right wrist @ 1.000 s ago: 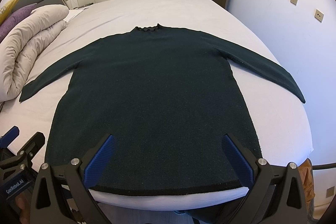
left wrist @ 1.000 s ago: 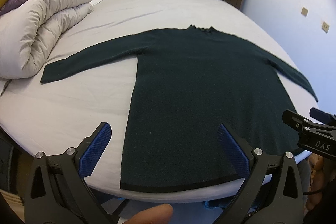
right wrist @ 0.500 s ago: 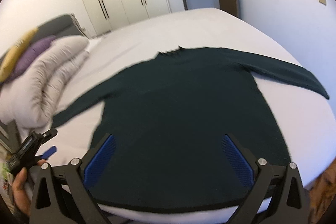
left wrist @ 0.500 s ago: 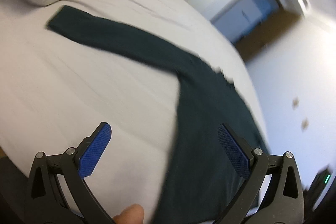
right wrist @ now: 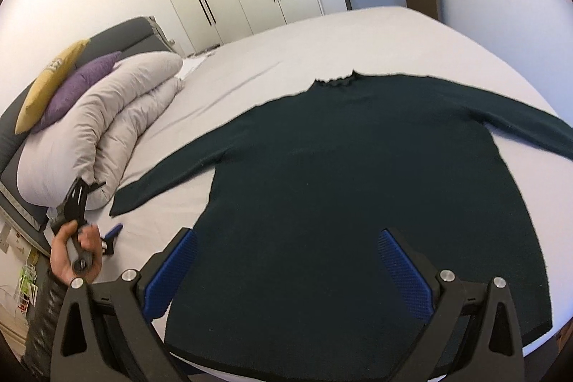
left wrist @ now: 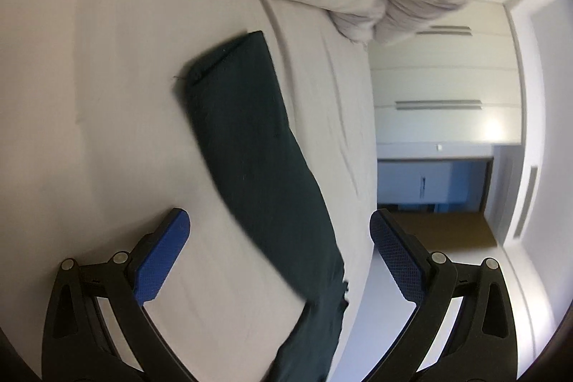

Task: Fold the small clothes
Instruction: 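Grasp the cuff of one sweater sleeve with the left gripper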

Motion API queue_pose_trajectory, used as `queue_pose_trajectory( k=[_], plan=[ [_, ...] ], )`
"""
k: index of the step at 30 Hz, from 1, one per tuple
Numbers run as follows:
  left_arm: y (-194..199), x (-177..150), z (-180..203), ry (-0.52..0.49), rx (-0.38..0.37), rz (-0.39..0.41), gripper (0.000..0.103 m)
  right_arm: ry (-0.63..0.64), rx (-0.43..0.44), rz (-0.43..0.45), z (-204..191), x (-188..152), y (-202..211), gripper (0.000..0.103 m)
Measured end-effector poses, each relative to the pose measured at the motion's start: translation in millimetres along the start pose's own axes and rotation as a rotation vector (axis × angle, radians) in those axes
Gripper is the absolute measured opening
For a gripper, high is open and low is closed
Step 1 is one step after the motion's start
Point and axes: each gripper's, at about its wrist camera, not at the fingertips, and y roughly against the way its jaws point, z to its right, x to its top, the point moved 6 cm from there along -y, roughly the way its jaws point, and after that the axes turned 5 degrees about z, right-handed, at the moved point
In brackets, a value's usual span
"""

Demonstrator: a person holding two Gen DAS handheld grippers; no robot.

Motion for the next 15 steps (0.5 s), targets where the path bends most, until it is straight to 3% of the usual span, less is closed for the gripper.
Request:
queue_pose_trajectory(
  k=[5, 7, 9, 11, 15],
  plan=[
    [-10.3, 7.5, 1.3, 0.067, -0.016, 0.046, 0.101, -0.022, -0.011, -0.029, 6.0, -3.6, -12.7, 0.103],
    [-21.6, 12.6, -0.5, 0.08, -0.023, 0.038, 0.09, -0.017, -0.019, -0.036, 9.6, -4.5, -14.8, 0.103],
    [-30.7, 15.0, -6.1, 0.108, -0.018, 0.029, 0.068, -0.015, -0.026, -0.045, 12.4, -5.7, -17.4, 0.103],
    [-38.4, 17.7, -12.9, 0.141, -0.024, 0.03, 0.057, -0.022, -0.029, -0.049, 14.9, -6.5, -19.2, 0.103],
    [-39.8, 19.4, -23.7, 0.208, -0.086, 0.048, 0.047, -0.036, -0.031, -0.04, 19.6, -5.4, -20.5, 0.103]
  ],
)
